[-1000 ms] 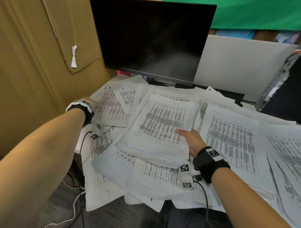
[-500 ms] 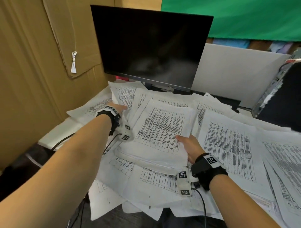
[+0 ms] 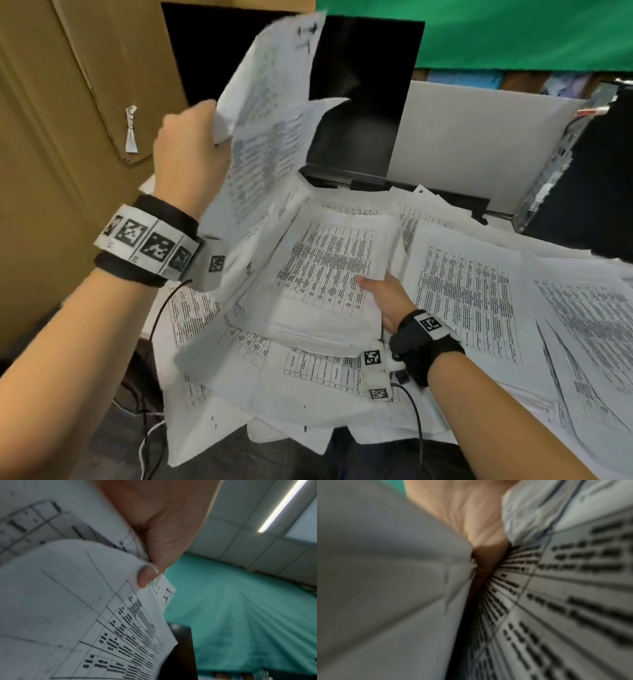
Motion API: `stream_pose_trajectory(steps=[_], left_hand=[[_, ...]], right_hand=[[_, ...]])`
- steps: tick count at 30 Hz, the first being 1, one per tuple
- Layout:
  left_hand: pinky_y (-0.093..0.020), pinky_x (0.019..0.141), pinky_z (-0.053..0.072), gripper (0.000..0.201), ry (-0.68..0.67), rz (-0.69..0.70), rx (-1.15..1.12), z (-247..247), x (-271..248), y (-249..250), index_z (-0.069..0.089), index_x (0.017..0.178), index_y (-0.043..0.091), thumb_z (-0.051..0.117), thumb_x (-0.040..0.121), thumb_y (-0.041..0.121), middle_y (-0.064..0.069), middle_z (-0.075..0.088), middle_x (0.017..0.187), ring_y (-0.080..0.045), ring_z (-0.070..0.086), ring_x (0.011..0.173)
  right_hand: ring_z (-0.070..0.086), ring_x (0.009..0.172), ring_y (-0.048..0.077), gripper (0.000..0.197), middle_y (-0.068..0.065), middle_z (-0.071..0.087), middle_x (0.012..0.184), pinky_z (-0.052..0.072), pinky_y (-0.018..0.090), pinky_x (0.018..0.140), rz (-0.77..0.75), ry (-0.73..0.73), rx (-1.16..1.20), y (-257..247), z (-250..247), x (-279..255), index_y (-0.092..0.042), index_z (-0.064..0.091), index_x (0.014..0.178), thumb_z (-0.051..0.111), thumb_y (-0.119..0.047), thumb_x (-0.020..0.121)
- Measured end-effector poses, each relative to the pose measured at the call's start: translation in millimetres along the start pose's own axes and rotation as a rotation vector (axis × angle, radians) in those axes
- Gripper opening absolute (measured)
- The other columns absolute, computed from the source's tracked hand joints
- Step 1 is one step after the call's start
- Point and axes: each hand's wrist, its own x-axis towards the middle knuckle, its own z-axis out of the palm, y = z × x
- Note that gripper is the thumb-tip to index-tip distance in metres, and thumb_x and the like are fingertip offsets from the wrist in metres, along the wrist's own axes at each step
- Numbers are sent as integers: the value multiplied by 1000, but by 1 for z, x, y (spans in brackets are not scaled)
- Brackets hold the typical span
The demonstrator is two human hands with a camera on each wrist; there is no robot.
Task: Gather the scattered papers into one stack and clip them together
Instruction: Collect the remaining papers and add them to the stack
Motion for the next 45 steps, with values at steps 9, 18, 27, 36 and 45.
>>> stream_pose_trajectory(steps=[9, 18, 27, 36, 45], left_hand=[[-31, 57, 47, 19, -243, -386, -680, 8, -9, 10, 65, 95, 4, 67, 77, 9, -4, 62, 81, -14, 55, 61], [-37, 71, 51, 27, -489, -899, -730, 80, -89, -13, 59, 108, 3, 68, 83, 2, -9, 63, 87, -28, 62, 84], [-23, 59, 28, 20, -285, -372, -278, 49, -73, -5, 62, 99, 1, 57, 93, 19, -8, 59, 81, -22, 50, 75], [-10, 59, 45, 17, 6, -261, -586, -18, 36, 2, 61, 97, 19, 62, 84, 30, 4, 61, 91, 0, 56, 70], [-33, 89, 51, 68, -737, -669, -631, 114, -55, 9, 61, 117, 6, 83, 66, 44, -5, 65, 115, -25, 63, 102]], right_hand=[[55, 124, 34, 70, 16, 55, 139, 43, 54, 106, 10, 59, -39, 2, 5, -1, -9, 41, 145, 68, -24, 82], [45, 134, 26, 89, 7, 44, 149, 35, 39, 111, 11, 90, 162, -7, 4, -5, -20, 37, 149, 42, -79, 83], [55, 126, 24, 78, 1, 56, 139, 43, 50, 107, -111, -6, -60, 6, 2, 3, -17, 44, 143, 81, -12, 74], [57, 121, 30, 60, 5, 58, 134, 47, 53, 102, -82, 48, -97, 10, 3, 9, -14, 43, 141, 70, -19, 89], [47, 133, 28, 110, 9, 46, 148, 39, 47, 112, -58, 96, -108, 10, 1, 12, -11, 32, 151, 49, -84, 71]])
